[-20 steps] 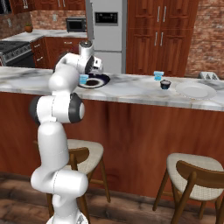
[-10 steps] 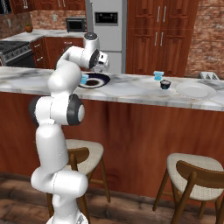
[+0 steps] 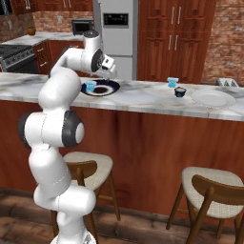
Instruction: Place two yogurt containers on each plate.
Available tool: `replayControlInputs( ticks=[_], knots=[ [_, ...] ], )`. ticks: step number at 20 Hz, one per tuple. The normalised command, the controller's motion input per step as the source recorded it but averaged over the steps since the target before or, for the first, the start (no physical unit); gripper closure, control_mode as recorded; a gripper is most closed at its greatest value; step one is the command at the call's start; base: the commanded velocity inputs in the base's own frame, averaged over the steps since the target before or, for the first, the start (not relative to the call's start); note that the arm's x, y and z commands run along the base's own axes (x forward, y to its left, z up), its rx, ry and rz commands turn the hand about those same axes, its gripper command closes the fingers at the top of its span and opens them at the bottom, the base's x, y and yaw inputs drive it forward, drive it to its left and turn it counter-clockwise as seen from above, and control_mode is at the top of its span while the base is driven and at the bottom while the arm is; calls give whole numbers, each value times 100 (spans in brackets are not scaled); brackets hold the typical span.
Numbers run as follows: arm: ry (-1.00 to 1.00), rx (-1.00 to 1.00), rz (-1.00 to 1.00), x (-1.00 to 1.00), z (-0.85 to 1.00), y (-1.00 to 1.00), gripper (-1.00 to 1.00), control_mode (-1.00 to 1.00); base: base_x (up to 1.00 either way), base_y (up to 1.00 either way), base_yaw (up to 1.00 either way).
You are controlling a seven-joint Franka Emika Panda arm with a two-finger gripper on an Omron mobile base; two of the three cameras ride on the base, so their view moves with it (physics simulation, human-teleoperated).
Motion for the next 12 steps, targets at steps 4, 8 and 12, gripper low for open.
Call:
replayControlInputs(
  ticks=[4, 8, 12],
  knots=[
    [1, -2, -7, -71, 0, -7, -100, -100, 0, 0, 0],
    [4, -2, -1, -60, 0, -33, -100, -100, 0, 0, 0],
    [9, -3, 0, -46, 0, -34, -100, -100, 0, 0, 0]
  ],
)
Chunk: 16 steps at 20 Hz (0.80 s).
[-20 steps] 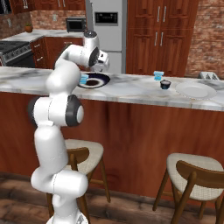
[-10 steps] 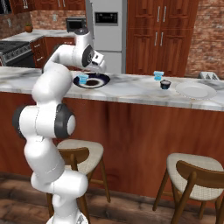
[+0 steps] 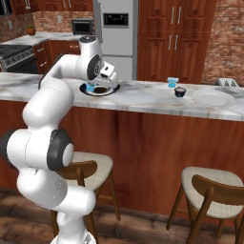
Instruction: Place two yogurt containers on each plate.
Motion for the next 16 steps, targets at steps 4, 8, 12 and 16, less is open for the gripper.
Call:
replayControlInputs(
  ticks=[4, 8, 12, 16],
  knots=[
    [0, -4, 14, -58, -5, -26, -100, -100, 0, 0, 0],
    [0, -8, 28, -57, -5, -22, -100, -100, 0, 0, 0],
    [0, -6, 25, -56, -3, -10, -100, -100, 0, 0, 0],
    [0, -2, 6, -34, -1, 0, -100, -100, 0, 0, 0]
  ],
)
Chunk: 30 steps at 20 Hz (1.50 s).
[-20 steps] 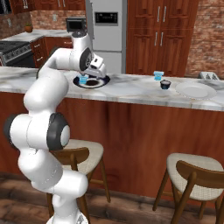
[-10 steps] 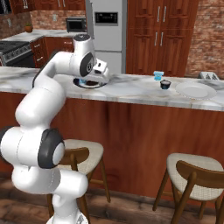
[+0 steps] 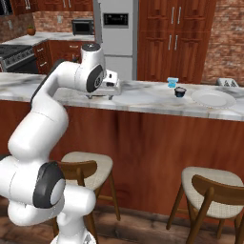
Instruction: Place two yogurt containers on each plate.
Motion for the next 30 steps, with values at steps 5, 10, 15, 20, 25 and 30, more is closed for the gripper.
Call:
replayControlInputs(
  ticks=[5, 10, 15, 20, 25, 30],
  knots=[
    [0, -1, 0, -41, -5, 0, -100, -100, 0, 0, 0],
    [0, 0, 0, -3, 0, 0, -100, -100, 0, 0, 0],
    [0, 0, 0, 0, 0, 0, -100, -100, 0, 0, 0],
    [0, 0, 0, 0, 0, 0, -100, 100, 0, -40, 0],
    [0, 0, 0, 0, 0, 0, -100, 100, 0, -90, 0],
    [0, 0, 0, 0, 0, 0, -100, 100, 0, -79, 0]
  ],
)
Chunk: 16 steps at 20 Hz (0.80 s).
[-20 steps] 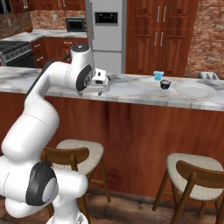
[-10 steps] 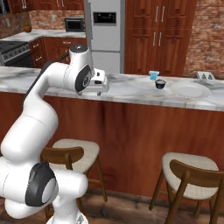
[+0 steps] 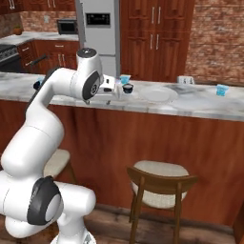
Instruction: Place two yogurt containers on each plate.
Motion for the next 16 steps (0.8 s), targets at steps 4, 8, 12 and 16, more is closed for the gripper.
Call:
replayControlInputs(
  ticks=[4, 8, 12, 16],
  knots=[
    [0, 0, 0, 0, 0, 0, -100, 100, 15, -60, 0],
    [0, 0, 0, 0, 0, 0, -100, 100, 39, -29, 0],
    [0, 0, 0, 0, 0, 0, -100, 100, 60, -9, 0],
    [0, 0, 0, 0, 0, 0, -100, 100, 62, -15, 0]
  ],
)
